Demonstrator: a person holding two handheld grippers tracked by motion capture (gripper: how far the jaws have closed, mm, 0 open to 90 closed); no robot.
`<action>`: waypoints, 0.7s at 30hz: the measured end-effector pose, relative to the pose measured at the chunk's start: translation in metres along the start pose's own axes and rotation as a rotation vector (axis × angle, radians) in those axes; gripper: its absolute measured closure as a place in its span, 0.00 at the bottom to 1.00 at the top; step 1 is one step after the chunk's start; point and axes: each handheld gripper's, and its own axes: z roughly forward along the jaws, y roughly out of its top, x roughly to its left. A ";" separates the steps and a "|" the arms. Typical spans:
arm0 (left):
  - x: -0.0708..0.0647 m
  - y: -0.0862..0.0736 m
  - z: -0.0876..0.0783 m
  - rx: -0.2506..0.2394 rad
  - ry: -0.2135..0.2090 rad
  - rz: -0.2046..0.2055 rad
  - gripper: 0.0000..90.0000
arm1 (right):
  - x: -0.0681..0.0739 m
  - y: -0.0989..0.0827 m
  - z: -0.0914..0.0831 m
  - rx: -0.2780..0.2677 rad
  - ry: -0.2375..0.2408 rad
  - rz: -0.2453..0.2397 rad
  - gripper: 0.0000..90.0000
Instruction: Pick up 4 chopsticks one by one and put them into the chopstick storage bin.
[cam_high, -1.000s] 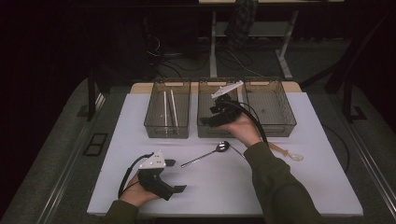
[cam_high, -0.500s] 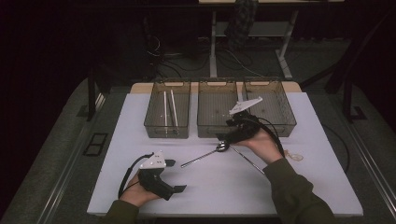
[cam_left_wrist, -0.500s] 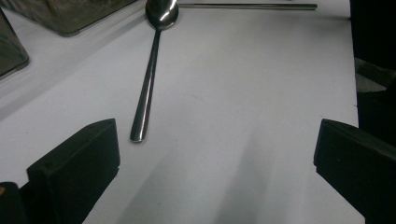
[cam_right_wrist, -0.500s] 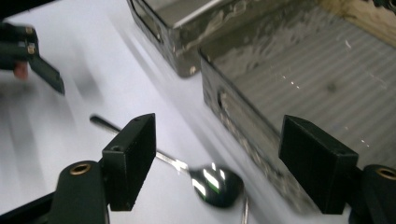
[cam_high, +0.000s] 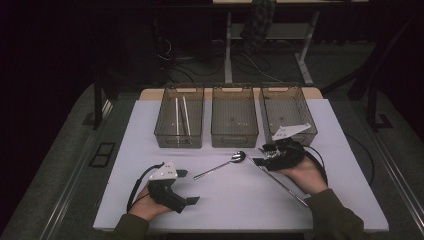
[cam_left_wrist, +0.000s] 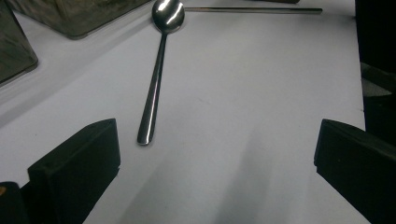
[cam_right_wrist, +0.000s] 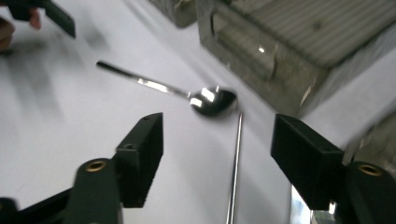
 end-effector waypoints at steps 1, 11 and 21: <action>0.000 0.000 0.000 0.000 0.001 0.000 0.00 | -0.001 -0.005 -0.002 0.005 0.001 0.006 0.40; -0.002 0.000 -0.002 0.000 0.000 0.006 0.00 | 0.005 -0.044 -0.024 0.035 -0.003 0.031 0.54; -0.003 0.000 -0.001 0.006 -0.003 0.010 0.00 | 0.009 -0.078 -0.039 0.093 -0.029 0.041 0.68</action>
